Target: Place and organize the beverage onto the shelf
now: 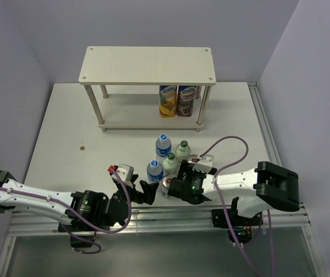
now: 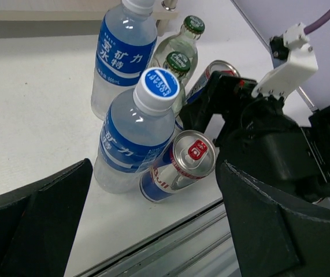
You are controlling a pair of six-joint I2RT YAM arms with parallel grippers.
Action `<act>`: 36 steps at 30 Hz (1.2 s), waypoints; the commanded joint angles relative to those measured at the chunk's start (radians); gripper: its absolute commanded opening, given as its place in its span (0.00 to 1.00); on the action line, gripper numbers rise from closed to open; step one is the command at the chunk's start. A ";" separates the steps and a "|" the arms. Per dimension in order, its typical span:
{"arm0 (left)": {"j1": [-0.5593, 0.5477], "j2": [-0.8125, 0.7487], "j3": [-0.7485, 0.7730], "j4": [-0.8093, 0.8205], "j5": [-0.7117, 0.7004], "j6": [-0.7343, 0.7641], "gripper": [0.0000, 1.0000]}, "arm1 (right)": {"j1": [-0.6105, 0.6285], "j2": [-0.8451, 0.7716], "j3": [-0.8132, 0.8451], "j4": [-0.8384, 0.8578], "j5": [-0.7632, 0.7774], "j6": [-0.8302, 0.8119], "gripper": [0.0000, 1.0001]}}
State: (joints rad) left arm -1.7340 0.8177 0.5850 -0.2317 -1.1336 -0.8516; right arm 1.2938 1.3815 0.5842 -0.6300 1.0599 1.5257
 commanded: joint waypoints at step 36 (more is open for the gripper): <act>-0.007 -0.006 -0.044 -0.038 -0.014 -0.090 0.99 | 0.060 0.030 0.188 -0.565 0.242 0.540 0.00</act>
State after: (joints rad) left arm -1.7344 0.8276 0.5232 -0.2382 -1.1221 -0.9131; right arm 1.2816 1.4517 0.6506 -0.7624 1.1847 1.6855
